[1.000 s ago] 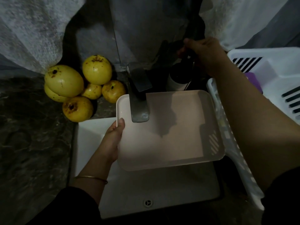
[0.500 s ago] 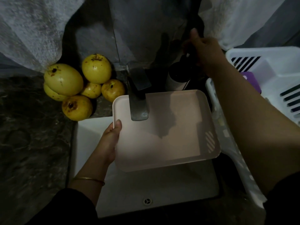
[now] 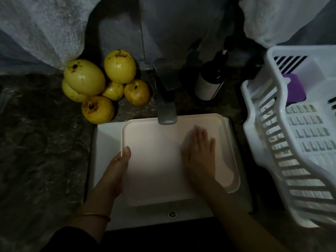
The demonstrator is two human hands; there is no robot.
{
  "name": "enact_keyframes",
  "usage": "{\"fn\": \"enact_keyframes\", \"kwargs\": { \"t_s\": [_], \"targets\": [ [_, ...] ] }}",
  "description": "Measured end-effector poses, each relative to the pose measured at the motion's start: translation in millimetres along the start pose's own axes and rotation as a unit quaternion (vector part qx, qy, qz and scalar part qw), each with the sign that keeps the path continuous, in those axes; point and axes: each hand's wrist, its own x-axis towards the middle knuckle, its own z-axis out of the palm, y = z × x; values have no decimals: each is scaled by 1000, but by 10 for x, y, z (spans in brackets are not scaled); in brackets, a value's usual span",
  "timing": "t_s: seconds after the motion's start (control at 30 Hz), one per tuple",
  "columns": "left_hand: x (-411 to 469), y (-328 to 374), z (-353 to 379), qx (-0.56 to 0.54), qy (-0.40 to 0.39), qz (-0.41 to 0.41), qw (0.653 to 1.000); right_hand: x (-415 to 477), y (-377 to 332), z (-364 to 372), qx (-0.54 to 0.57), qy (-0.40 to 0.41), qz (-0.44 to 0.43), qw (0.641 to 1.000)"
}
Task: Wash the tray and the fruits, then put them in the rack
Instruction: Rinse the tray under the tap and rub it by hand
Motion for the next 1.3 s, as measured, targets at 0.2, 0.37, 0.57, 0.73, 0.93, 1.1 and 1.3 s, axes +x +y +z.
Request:
{"fn": "enact_keyframes", "kwargs": {
  "t_s": [0.2, 0.37, 0.57, 0.73, 0.93, 1.1, 1.3],
  "targets": [
    [-12, -59, -150, -23, 23, 14, 999, -188, -317, 199, -96, -90, -176, 975],
    [-14, -42, -215, -27, 29, 17, 999, -60, -194, 119, -93, -83, -85, 989],
    [-3, -99, -346, -26, 46, 5, 999, 130, -407, 146, -97, -59, -32, 993],
    [12, -147, -411, -42, 41, 5, 998, -229, -595, 309, -125, -131, -324, 929],
    [-20, -144, -441, -56, 45, 4, 997, 77, -263, 139, -103, -42, -4, 994],
    [-4, -81, -445, -66, 25, -2, 997, 32, -818, 177, -92, -75, -134, 984],
    [28, -3, -510, -66, 28, 2, 997, -76, -662, 287, -150, -52, -246, 956]
  ]
}}
